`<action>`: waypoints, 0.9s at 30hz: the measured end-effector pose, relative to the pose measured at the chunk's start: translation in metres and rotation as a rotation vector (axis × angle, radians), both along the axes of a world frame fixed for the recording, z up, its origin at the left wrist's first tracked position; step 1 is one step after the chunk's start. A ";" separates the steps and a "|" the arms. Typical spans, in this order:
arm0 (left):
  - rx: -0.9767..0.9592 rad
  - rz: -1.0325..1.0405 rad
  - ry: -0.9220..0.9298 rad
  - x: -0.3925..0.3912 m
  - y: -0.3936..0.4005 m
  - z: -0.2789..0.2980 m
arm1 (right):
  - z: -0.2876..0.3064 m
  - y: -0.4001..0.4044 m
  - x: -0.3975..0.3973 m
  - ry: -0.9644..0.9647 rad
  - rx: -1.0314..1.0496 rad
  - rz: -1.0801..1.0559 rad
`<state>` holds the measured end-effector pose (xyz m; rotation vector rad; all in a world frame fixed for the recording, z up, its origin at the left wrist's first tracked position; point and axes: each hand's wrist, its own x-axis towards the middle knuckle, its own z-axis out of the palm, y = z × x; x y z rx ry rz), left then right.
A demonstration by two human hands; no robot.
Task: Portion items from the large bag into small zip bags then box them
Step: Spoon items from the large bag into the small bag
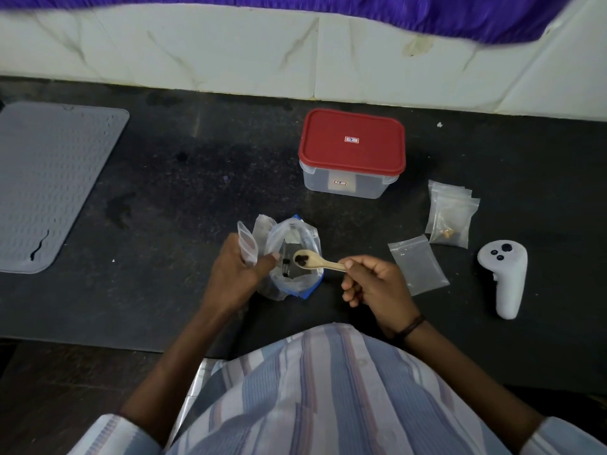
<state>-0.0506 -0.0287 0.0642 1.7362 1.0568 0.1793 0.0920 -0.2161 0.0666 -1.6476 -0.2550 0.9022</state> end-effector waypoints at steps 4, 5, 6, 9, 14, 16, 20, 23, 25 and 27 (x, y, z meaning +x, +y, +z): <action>0.361 0.063 -0.075 -0.006 -0.002 0.006 | 0.035 0.000 0.001 -0.042 0.083 -0.014; 0.433 0.063 -0.096 -0.007 -0.004 0.011 | 0.046 0.001 0.001 -0.056 0.112 -0.003; 0.476 0.048 -0.121 -0.006 -0.006 0.016 | 0.056 0.003 0.000 -0.078 0.140 0.013; 0.518 -0.032 -0.211 0.000 -0.011 0.024 | 0.082 0.010 -0.003 -0.153 0.203 0.067; 0.591 -0.099 -0.265 0.012 -0.016 0.024 | 0.105 0.016 -0.009 -0.310 0.203 0.176; 0.605 -0.121 -0.289 0.011 -0.015 0.023 | 0.105 0.017 -0.013 -0.387 0.168 0.185; 0.603 -0.146 -0.308 0.010 -0.016 0.019 | 0.102 0.015 -0.016 -0.579 0.097 0.201; 0.598 -0.178 -0.321 0.010 -0.016 0.015 | 0.105 0.013 -0.018 -0.918 0.035 0.303; 0.597 -0.199 -0.328 0.010 -0.019 0.015 | 0.109 0.015 -0.020 -1.102 -0.008 0.390; 0.602 -0.217 -0.349 0.011 -0.021 0.016 | 0.111 0.017 -0.023 -1.229 -0.029 0.509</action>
